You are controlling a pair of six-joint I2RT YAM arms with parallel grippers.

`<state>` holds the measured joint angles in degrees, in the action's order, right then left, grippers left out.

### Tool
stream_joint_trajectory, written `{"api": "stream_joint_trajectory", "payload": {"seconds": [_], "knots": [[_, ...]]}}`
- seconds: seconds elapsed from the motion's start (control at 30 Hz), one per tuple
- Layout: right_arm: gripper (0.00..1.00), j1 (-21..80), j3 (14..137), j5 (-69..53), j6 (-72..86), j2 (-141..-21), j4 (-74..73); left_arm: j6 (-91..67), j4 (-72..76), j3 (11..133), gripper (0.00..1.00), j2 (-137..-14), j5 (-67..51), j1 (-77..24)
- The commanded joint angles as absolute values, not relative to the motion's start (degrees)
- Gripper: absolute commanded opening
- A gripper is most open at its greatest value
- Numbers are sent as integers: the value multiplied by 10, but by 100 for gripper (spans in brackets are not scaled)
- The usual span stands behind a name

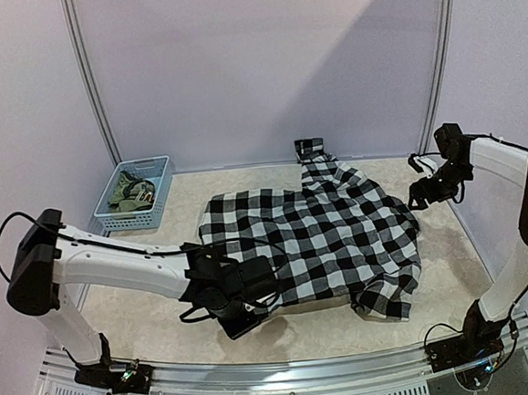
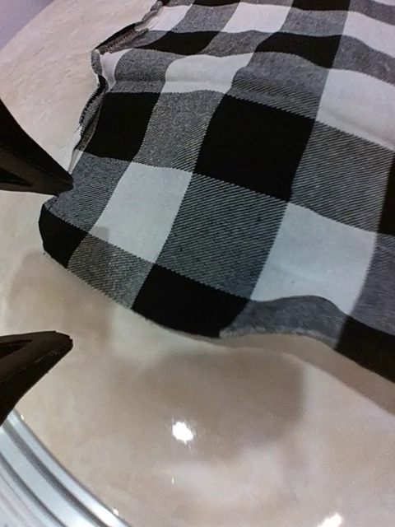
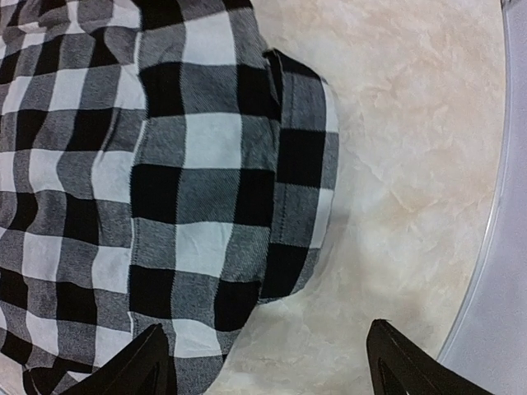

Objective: Fold and stack the mixed laundry pile
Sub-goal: Flatten out the crumpled shirt at the center of the board.

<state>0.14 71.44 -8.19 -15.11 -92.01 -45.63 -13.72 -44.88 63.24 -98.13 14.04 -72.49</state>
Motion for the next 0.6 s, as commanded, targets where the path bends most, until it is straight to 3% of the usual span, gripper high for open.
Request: {"api": "stream_joint_trajectory", "payload": {"seconds": [0.0, 0.2, 0.57], "knots": [[86, -28, 702, -118, -155, -958, -474, -97, -500, 653, 58, -1027, 209, -737], [87, -43, 710, -140, -149, -1031, -451, -98, -513, 638, 56, -1034, 238, -739], [79, -58, 742, -181, -114, -1131, -436, -89, -513, 629, 49, -1065, 234, -741]]}}
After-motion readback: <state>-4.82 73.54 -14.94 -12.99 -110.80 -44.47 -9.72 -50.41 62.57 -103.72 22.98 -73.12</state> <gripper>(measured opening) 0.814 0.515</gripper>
